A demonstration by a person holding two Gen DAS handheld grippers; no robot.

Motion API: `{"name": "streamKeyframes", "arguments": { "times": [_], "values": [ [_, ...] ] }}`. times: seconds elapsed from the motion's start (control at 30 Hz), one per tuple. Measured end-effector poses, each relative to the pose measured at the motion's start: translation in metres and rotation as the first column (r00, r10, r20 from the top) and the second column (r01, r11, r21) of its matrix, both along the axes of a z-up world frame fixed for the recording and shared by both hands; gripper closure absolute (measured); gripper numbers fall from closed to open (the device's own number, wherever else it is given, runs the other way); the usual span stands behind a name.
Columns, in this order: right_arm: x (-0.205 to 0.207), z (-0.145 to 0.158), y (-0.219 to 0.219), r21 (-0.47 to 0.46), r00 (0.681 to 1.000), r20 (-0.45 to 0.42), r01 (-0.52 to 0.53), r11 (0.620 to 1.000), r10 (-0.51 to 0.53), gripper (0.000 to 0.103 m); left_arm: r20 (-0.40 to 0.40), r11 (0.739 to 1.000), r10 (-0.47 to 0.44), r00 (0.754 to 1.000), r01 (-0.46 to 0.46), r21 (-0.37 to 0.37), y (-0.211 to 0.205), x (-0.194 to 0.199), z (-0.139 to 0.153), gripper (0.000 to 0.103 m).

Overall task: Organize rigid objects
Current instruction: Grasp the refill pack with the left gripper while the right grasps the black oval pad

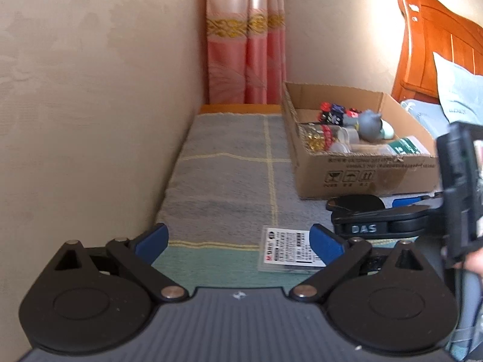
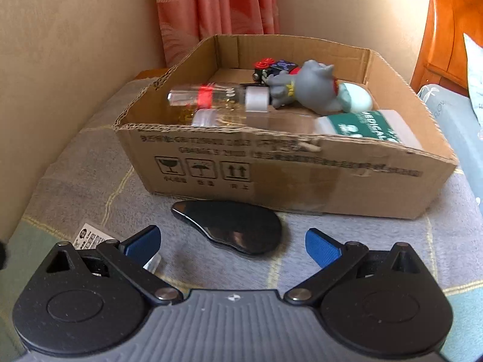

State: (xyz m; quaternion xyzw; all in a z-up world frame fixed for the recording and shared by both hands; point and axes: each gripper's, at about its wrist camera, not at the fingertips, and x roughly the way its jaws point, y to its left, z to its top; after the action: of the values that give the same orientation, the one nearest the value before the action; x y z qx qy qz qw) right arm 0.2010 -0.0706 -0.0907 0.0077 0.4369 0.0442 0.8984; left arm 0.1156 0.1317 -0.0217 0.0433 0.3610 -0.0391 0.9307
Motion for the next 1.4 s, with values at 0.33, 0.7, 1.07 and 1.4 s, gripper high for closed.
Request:
{"name": "streamKeyframes", "arguments": {
  "times": [0.33,0.7,1.07,1.4],
  "values": [
    [0.019,-0.012,0.021,-0.049,0.991,0.028,0.133,0.99,-0.132,0.0,-0.011,1.0,0.026,1.0,-0.026,0.002,0.012,-0.003,-0.001,0.004],
    [0.016,-0.011,-0.019,-0.075,0.99,0.01,0.142,0.987,-0.142,0.0,-0.058,0.999,-0.054,0.997,0.053,-0.008,-0.009,0.003,-0.015,0.004],
    [-0.011,-0.011,-0.074,-0.068,1.0,-0.027,0.003,0.998,-0.005,0.0,-0.132,0.978,-0.21,0.969,0.206,-0.044,-0.041,0.01,-0.042,0.004],
    [-0.024,-0.014,-0.081,-0.064,0.999,0.01,-0.047,0.997,0.048,0.0,-0.175,0.973,-0.23,0.957,0.22,-0.075,-0.042,0.033,-0.073,0.004]
  ]
}}
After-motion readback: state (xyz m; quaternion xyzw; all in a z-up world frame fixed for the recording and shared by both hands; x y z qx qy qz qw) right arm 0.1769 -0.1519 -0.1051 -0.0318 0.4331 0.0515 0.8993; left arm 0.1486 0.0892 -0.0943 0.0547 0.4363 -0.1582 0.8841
